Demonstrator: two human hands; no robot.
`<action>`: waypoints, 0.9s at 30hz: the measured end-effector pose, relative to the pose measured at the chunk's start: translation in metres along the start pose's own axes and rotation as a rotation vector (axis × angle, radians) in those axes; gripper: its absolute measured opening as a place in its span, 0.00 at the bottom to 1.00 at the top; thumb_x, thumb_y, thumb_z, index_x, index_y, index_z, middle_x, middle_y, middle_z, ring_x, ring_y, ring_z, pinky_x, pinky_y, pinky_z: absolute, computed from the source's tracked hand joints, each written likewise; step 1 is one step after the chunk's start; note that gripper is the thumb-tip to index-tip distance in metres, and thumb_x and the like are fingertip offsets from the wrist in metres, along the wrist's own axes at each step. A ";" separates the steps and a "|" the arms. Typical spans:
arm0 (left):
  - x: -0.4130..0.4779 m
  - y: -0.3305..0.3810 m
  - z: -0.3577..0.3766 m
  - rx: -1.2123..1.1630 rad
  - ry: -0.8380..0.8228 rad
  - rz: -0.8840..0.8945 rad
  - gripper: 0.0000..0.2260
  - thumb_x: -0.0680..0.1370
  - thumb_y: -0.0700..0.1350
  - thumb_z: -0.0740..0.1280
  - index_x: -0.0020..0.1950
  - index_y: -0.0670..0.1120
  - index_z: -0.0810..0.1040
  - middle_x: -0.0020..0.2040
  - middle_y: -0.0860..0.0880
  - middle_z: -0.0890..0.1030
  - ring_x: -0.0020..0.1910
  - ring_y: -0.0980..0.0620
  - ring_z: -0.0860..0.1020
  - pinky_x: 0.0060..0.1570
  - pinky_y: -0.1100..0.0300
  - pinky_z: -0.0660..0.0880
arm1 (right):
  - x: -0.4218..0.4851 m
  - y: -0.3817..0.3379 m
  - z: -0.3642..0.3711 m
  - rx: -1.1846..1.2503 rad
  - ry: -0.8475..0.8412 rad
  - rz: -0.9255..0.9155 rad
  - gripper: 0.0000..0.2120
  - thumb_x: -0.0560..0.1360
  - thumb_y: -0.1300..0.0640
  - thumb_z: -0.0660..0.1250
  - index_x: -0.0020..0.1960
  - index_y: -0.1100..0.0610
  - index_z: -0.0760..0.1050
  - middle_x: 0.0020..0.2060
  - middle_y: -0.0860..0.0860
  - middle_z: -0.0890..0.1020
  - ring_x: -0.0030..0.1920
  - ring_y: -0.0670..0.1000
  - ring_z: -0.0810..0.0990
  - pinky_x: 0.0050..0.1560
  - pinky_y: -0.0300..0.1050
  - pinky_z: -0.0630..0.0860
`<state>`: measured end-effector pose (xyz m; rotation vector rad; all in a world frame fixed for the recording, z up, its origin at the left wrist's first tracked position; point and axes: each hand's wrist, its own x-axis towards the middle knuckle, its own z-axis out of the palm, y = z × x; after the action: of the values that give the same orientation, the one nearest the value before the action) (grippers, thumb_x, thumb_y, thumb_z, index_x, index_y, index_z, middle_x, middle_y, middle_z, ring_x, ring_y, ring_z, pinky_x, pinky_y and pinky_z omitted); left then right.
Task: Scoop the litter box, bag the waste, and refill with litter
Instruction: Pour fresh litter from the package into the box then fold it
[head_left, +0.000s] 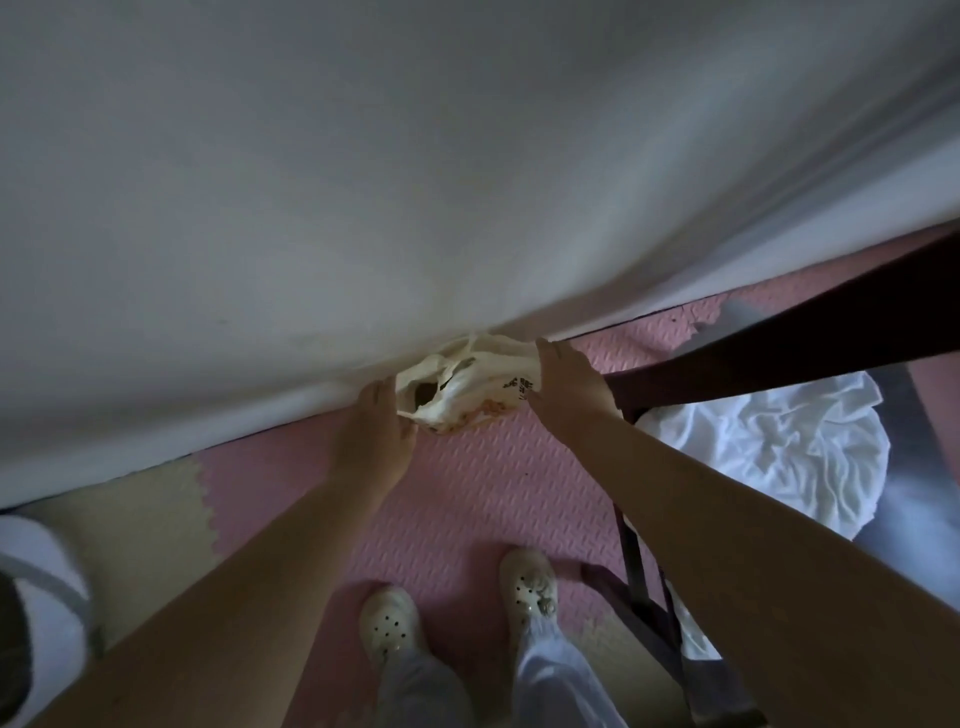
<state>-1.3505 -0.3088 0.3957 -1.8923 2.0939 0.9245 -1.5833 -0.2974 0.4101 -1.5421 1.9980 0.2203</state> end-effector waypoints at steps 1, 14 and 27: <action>0.003 -0.001 0.006 -0.056 0.013 -0.034 0.29 0.78 0.47 0.64 0.76 0.43 0.57 0.73 0.43 0.64 0.69 0.43 0.68 0.63 0.50 0.69 | 0.003 0.001 0.005 -0.019 0.012 0.004 0.31 0.78 0.51 0.64 0.75 0.58 0.54 0.70 0.56 0.63 0.68 0.56 0.64 0.61 0.50 0.70; 0.027 -0.015 0.036 -0.076 0.065 -0.015 0.13 0.76 0.38 0.67 0.60 0.39 0.75 0.56 0.40 0.73 0.52 0.41 0.75 0.45 0.58 0.65 | 0.011 0.010 0.054 0.047 0.193 0.127 0.10 0.76 0.67 0.62 0.56 0.61 0.75 0.53 0.57 0.76 0.53 0.58 0.76 0.48 0.49 0.74; -0.078 -0.054 -0.072 -0.053 0.212 0.165 0.03 0.76 0.39 0.67 0.42 0.43 0.78 0.40 0.47 0.73 0.39 0.45 0.74 0.38 0.58 0.62 | -0.086 -0.008 -0.029 0.161 0.339 -0.110 0.07 0.78 0.59 0.62 0.46 0.62 0.76 0.44 0.56 0.78 0.46 0.57 0.76 0.45 0.50 0.71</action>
<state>-1.2659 -0.2827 0.4759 -1.9435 2.4016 0.8512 -1.5740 -0.2424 0.4827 -1.6632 2.1140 -0.2576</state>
